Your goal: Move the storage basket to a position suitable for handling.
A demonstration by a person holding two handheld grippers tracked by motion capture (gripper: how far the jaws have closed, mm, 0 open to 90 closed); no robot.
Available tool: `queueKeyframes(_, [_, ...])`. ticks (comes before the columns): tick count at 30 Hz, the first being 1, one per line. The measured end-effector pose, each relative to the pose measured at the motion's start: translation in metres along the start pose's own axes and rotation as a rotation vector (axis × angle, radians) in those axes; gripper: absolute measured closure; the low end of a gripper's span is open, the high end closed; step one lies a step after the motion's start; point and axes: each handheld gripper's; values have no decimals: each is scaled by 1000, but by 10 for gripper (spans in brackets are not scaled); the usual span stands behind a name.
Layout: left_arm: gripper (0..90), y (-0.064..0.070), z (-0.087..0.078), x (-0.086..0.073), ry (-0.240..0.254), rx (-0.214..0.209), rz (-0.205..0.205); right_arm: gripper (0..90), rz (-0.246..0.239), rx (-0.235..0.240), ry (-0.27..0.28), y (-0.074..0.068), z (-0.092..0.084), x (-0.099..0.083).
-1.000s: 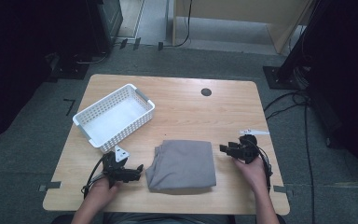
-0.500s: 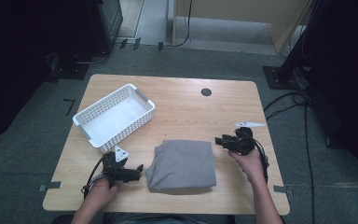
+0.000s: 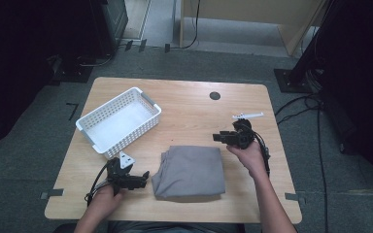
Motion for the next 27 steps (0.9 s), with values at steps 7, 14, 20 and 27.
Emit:
queueKeyframes(7, [0, 0, 0, 0, 2, -1, 1, 549, -26, 13, -28, -11, 14, 17])
queueKeyframes(14, [0, 1, -1, -1, 2, -1, 1, 562, -34, 41, -36, -22, 25, 36])
queueKeyframes(20, [0, 1, -2, -2, 1, -1, 3, 578, -66, 55, -40, -34, 39, 53])
queueKeyframes(27, [0, 3, -4, -4, -1, 1, 3, 588, -91, 70, -63, -47, 56, 69])
Point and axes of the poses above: each handheld gripper's, and its own axes: z roughly forward along the jaws, x roughly out of its top, y roughly to its right, and after that the axes turned 9 degrees about z, right-handed
